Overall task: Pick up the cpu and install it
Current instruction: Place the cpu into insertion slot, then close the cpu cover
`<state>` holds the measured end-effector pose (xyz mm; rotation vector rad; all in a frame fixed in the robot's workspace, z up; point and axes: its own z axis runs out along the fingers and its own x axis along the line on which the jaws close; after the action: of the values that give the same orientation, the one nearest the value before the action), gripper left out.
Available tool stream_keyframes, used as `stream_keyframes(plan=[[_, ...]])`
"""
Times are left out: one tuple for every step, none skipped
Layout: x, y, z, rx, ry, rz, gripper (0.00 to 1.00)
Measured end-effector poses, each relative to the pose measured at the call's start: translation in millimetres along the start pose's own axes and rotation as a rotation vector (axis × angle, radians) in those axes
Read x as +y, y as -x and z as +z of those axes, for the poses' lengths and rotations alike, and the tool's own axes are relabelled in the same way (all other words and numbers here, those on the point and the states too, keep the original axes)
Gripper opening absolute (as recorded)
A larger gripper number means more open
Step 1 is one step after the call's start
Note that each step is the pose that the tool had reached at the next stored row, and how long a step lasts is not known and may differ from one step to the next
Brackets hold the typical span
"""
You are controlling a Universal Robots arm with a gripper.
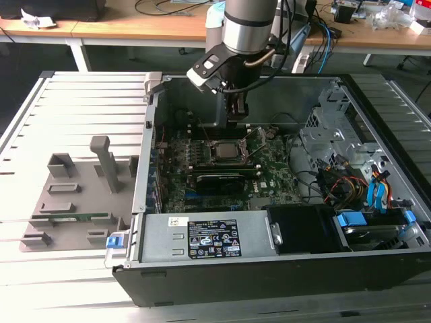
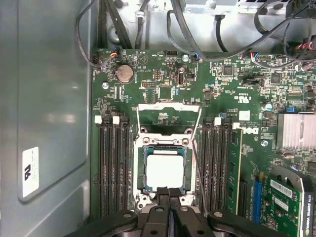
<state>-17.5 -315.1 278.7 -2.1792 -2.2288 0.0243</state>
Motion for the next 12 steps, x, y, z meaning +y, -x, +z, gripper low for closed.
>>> stream_keyframes(plan=[[0.0,0.0,0.0,0.0001,0.0000,0.000,0.11],[0.0,0.0,0.0,0.0001,0.0000,0.000,0.11],[0.0,0.0,-0.1,0.0000,0.0000,0.000,0.11],[0.0,0.0,-0.1,0.0001,0.0000,0.000,0.11],[0.0,0.0,-0.2,0.0001,0.0000,0.000,0.11],[0.0,0.0,-0.2,0.0001,0.0000,0.000,0.11],[0.0,0.0,-0.2,0.0000,0.0000,0.000,0.11],[0.6,0.0,-0.2,0.0001,0.0001,0.000,0.11],[3.1,0.1,-0.3,-0.0001,0.0000,0.000,0.11],[11.8,0.3,-0.5,0.0001,-0.0001,0.000,0.11],[17.4,0.4,-0.6,0.0000,-0.0004,0.000,0.11],[28.4,0.6,-0.7,0.0002,-0.0016,0.000,0.11]])
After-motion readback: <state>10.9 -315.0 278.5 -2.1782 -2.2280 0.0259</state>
